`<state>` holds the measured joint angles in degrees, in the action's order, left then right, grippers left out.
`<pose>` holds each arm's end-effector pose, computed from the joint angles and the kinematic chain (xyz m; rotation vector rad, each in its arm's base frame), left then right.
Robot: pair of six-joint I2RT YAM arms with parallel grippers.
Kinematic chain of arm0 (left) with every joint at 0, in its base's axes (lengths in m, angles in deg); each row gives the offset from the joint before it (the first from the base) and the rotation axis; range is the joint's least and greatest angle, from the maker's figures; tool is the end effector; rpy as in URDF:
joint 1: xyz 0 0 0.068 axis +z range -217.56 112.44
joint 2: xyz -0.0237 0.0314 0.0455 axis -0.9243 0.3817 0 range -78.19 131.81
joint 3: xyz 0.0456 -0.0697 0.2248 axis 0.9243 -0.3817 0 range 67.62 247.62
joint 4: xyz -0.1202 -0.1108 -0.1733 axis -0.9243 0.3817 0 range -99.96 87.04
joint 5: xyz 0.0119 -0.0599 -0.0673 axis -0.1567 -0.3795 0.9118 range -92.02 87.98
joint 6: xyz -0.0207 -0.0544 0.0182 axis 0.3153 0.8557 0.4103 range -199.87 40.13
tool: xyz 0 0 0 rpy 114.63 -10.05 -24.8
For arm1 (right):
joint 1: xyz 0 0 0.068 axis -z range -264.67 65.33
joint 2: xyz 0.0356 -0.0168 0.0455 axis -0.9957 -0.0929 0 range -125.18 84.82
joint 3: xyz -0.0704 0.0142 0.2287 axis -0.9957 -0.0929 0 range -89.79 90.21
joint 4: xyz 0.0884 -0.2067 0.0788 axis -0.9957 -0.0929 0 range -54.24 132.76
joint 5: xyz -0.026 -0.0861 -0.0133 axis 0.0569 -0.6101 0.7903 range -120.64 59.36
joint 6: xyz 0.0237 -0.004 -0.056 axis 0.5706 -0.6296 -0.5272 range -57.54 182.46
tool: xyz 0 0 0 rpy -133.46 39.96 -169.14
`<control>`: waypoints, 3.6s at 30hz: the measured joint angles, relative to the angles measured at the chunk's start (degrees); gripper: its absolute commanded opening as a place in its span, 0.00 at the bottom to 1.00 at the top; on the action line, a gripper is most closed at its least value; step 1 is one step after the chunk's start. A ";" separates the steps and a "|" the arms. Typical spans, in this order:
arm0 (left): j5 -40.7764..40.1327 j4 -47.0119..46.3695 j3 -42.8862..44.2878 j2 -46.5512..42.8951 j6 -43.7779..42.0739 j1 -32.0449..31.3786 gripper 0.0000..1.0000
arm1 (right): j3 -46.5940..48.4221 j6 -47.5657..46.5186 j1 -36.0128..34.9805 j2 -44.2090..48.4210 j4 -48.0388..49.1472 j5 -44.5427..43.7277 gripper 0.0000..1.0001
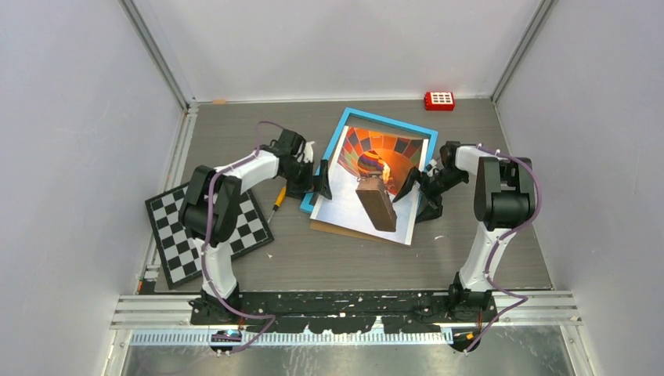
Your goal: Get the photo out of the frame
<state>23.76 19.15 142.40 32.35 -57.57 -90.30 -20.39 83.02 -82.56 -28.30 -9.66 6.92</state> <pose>0.3272 -0.1586 0.1446 0.1530 2.7915 -0.8287 0.2998 0.0168 0.1064 -0.5986 -2.7277 -0.9132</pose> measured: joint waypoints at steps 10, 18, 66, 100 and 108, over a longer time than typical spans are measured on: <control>-5.66 3.34 -5.77 -5.51 -3.76 -5.53 1.00 | -0.15 -0.02 -2.58 0.26 -1.70 -2.19 1.00; -7.32 6.93 -9.77 -8.98 -4.50 -7.65 1.00 | -0.55 -1.70 -5.22 0.63 -3.08 -3.67 1.00; -17.05 4.04 -4.35 -10.25 -52.17 -27.30 0.97 | 7.56 -21.16 1.09 0.96 -9.68 -4.59 1.00; -6.93 4.90 2.47 -13.84 -29.22 -1.03 1.00 | 20.39 -10.84 1.77 -5.53 1.95 -7.74 0.91; -3.10 1.79 10.75 0.22 -21.14 4.66 1.00 | 22.29 -9.31 1.70 -9.70 2.54 -5.88 0.89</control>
<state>20.66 20.94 153.15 32.57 -78.70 -85.65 1.91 73.71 -80.85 -38.00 -7.13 1.04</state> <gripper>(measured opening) 0.996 0.900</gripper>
